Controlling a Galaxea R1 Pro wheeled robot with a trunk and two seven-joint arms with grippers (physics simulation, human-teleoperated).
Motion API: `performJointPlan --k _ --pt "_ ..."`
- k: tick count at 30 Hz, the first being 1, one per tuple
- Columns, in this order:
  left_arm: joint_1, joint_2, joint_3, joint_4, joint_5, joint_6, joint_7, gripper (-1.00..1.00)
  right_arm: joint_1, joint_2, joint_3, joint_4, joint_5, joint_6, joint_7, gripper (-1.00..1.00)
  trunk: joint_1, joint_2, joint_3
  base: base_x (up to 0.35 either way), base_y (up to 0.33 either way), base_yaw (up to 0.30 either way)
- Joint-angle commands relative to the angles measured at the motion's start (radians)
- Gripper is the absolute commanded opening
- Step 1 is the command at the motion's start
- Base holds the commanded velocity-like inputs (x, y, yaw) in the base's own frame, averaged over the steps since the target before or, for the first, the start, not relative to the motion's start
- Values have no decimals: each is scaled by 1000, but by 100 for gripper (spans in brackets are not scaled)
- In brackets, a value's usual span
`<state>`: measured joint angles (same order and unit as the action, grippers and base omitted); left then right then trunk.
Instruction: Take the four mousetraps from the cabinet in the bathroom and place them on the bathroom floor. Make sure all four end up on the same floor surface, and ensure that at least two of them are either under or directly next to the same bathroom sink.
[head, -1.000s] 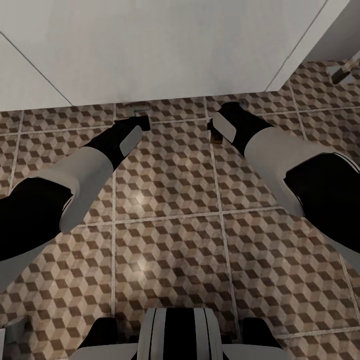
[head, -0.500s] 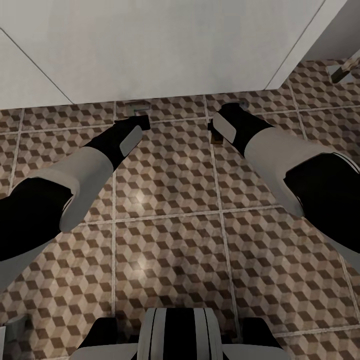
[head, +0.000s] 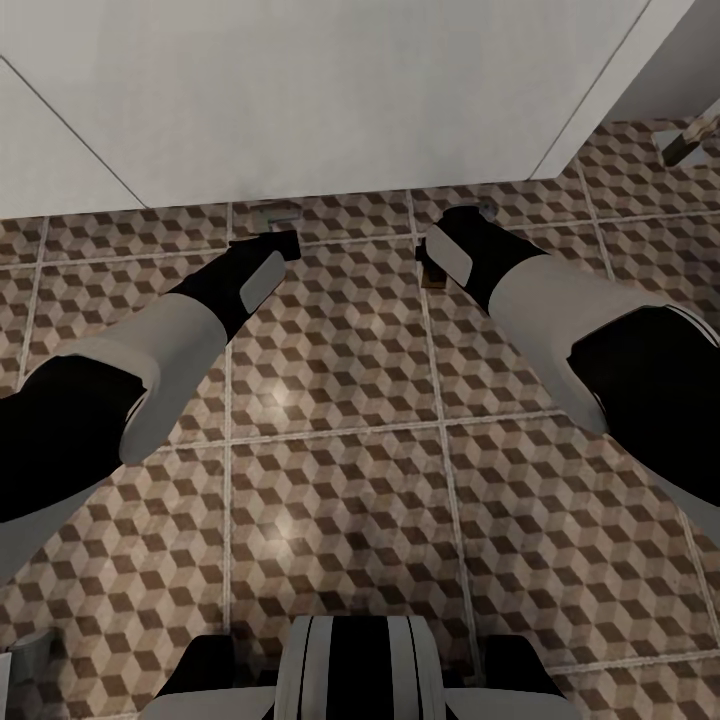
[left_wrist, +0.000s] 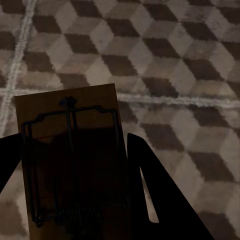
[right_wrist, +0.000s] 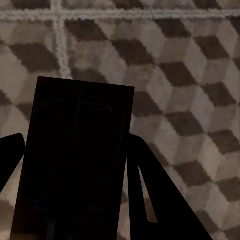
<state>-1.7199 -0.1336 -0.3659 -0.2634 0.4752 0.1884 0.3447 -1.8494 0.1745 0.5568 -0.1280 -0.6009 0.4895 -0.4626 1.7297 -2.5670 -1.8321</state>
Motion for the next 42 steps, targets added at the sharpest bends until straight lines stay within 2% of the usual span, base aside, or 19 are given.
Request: performJointPlan --k 1,28,36,42 --pt "0 1 -8 -2 3 6 7 -100 -1 0 8 -1 -11 3 -7 -100 0 0 -1 0 0 0" --pt "27 0 -10 -2 2 6 7 -100 11 0 8 39 -11 3 -3 -100 0 0 -1 0 0 0" --pt "35 0 -11 -1 1 -21 7 -100 27 0 8 43 -12 1 -2 -100 0 0 -1 0 0 0" --pt "46 0 -11 -1 0 -30 7 -100 40 0 8 45 -12 -34 -2 -100 0 0 -1 0 0 0"
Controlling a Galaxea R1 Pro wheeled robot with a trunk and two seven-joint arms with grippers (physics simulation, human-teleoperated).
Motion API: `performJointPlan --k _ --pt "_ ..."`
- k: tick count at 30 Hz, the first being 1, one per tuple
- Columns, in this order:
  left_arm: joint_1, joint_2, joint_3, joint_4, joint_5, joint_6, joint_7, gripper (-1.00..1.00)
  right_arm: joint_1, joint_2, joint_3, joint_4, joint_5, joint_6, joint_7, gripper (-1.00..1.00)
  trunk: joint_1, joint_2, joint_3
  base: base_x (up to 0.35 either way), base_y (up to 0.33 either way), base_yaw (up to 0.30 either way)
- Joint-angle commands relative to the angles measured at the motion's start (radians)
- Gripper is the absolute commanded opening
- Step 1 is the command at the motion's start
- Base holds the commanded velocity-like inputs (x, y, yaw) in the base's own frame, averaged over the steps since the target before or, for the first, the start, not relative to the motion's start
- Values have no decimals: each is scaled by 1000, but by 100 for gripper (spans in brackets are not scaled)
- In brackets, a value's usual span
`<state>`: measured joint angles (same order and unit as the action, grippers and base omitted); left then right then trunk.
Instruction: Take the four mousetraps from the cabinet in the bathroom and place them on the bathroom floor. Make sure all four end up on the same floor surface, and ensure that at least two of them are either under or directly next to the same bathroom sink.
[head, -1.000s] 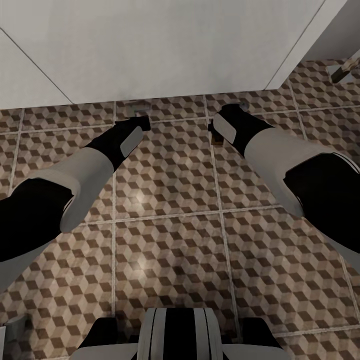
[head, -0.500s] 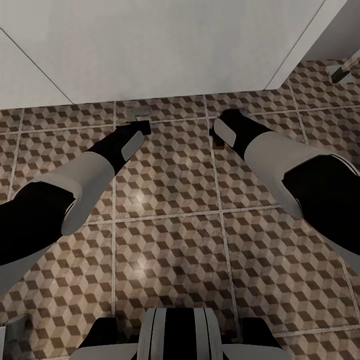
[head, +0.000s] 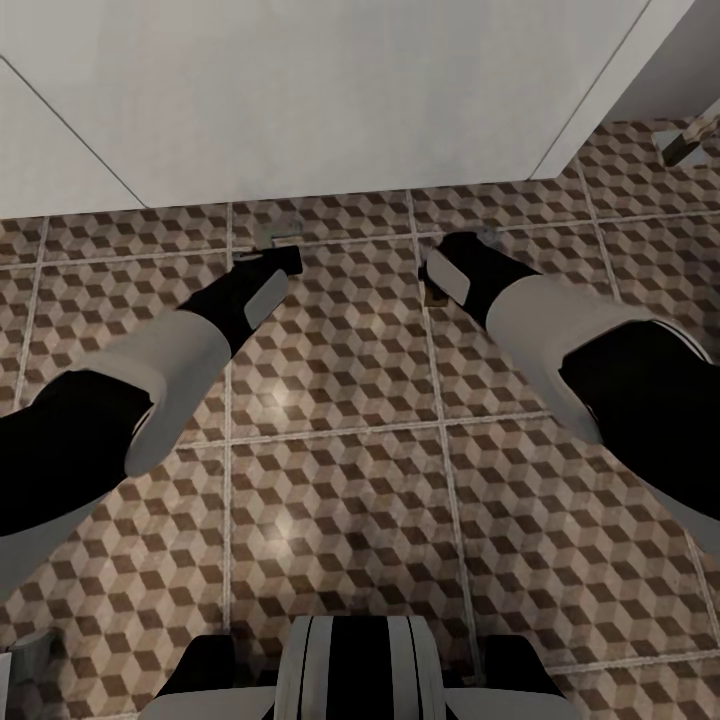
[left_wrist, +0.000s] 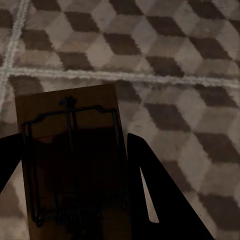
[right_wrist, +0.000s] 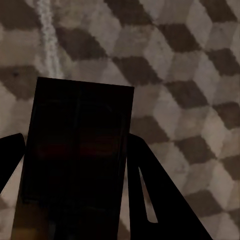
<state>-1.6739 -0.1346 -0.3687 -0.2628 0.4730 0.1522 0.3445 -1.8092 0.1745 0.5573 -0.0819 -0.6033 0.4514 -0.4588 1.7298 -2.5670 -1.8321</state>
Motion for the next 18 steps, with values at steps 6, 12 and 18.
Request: performJointPlan --k 6,12,18 --pt "20 0 -13 -2 2 -22 7 -100 17 0 8 3 -9 -10 -6 -100 0 0 -1 0 0 0" --pt "35 0 -30 0 2 -52 7 -100 33 0 8 3 -2 -14 -6 -100 0 0 -1 0 0 0" --pt "44 0 -39 -1 3 -69 7 -100 42 0 9 4 46 -53 -6 -100 0 0 -1 0 0 0"
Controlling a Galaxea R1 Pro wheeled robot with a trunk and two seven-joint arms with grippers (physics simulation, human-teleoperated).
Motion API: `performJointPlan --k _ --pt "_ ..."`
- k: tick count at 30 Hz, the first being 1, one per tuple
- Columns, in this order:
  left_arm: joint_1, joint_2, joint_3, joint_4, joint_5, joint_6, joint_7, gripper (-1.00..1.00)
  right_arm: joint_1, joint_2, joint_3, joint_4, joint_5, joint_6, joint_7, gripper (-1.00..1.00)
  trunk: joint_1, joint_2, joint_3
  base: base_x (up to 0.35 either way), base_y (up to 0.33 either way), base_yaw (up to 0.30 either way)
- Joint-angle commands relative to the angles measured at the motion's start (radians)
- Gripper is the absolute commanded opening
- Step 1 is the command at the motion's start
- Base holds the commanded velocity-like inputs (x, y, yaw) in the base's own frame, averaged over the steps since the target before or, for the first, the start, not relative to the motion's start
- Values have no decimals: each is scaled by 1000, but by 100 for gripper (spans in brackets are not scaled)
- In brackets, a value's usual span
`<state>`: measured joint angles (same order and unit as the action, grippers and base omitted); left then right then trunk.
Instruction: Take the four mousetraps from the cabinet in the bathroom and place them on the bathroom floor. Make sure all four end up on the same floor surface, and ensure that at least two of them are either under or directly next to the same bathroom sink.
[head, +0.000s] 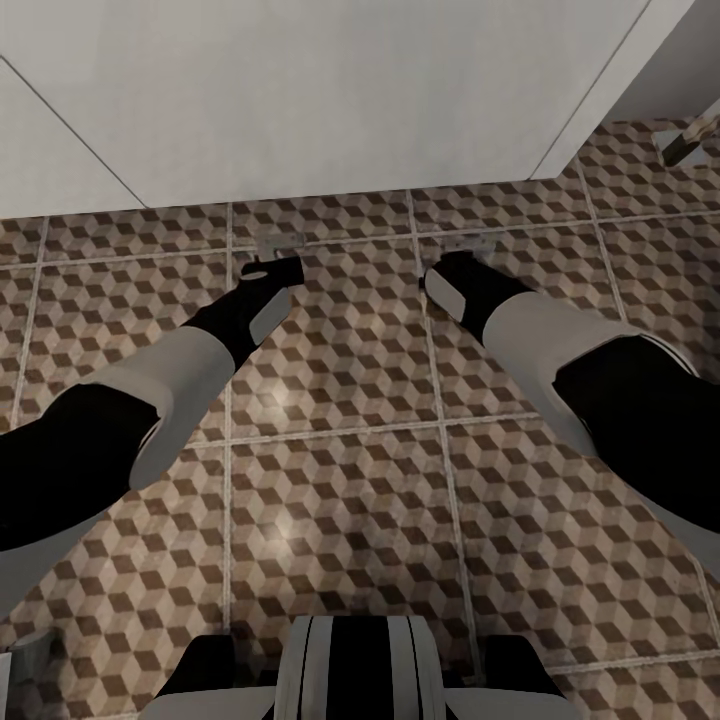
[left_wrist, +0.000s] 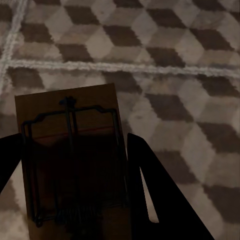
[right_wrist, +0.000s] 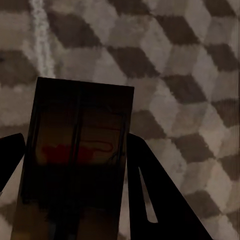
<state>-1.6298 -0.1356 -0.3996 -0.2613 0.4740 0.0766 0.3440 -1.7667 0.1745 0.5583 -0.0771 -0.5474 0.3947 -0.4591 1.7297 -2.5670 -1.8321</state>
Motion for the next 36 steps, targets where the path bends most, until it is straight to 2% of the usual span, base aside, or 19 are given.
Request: performJointPlan --k 1,22,25,28,36 --pt "1 1 -9 -2 2 0 7 -100 1 0 8 -1 -3 -18 -6 -100 0 0 -1 0 0 0" --pt "23 0 -30 -1 -1 -52 7 -100 7 0 8 -2 17 -94 -6 -100 0 0 -1 0 0 0" --pt "28 1 -31 -1 -1 -64 7 -100 7 0 11 -3 39 -104 -6 -100 0 0 -1 0 0 0" --pt "33 0 -31 -1 -2 -73 7 -100 7 0 12 -2 66 -157 -6 -100 0 0 -1 0 0 0" --pt "38 1 -31 -2 -2 -93 7 -100 7 0 12 -1 83 -212 -6 -100 0 0 -1 0 0 0"
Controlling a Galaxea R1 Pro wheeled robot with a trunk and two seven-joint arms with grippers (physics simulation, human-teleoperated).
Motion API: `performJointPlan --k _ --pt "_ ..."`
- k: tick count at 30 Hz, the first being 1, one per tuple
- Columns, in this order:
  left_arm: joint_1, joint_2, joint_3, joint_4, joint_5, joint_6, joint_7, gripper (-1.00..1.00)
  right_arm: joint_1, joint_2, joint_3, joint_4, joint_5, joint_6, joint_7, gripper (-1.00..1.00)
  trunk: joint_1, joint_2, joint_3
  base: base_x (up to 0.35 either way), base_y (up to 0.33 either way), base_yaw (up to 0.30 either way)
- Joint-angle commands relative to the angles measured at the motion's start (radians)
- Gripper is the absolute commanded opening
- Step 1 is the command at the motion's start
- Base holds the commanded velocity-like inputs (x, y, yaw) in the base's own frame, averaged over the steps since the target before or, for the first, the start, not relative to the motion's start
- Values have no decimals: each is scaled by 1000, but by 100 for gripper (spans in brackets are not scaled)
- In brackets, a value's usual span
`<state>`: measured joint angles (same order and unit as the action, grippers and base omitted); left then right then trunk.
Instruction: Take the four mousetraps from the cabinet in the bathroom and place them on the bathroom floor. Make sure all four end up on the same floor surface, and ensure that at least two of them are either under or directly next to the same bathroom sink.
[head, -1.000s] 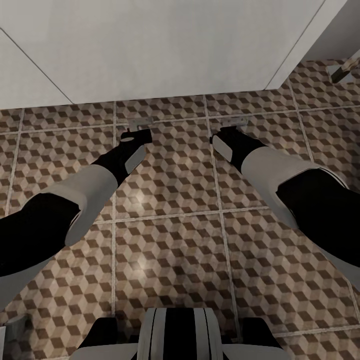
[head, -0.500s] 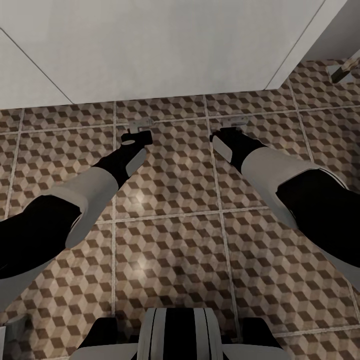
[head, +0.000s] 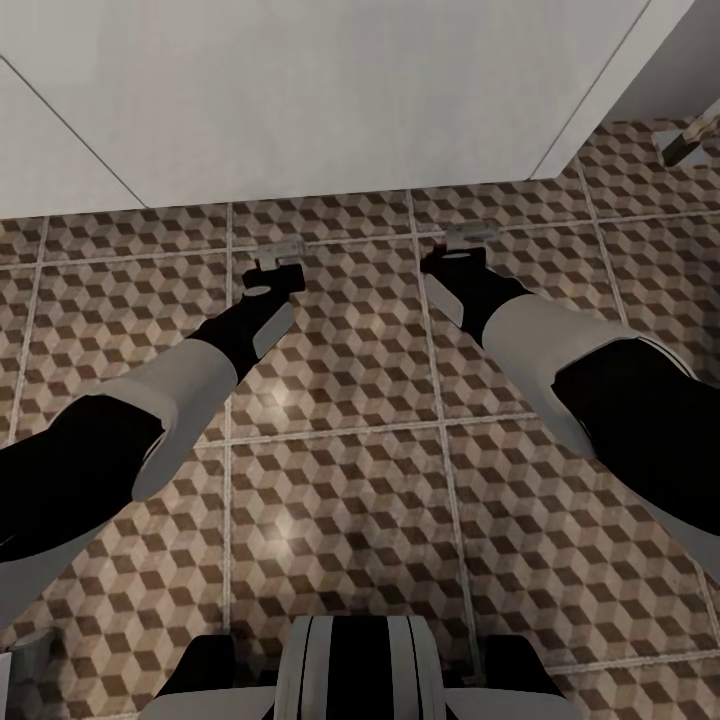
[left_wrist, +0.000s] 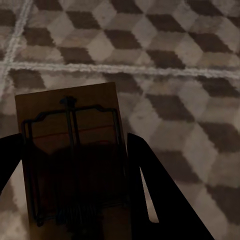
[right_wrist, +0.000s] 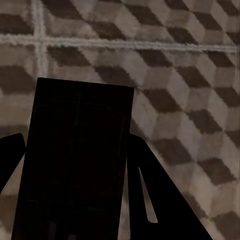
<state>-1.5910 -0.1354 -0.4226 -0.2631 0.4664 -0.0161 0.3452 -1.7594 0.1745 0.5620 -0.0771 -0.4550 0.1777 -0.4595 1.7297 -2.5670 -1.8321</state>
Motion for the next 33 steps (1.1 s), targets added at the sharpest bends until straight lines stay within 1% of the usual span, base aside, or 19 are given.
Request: performJointPlan --k 1,7,12,33 --pt "0 0 -8 0 6 -6 6 -100 0 0 9 -2 -8 0 -5 -100 0 0 0 0 0 0" --pt "0 0 -8 -1 6 -33 6 -100 0 0 9 -2 -6 -45 -5 -100 0 0 0 0 0 0" --pt "0 0 -8 -1 6 -47 7 -100 0 0 9 -2 -5 -61 -5 -100 0 0 0 0 0 0" --pt "0 0 -8 -1 8 -68 8 -100 5 0 9 0 -7 -67 -5 -100 0 0 0 0 0 0"
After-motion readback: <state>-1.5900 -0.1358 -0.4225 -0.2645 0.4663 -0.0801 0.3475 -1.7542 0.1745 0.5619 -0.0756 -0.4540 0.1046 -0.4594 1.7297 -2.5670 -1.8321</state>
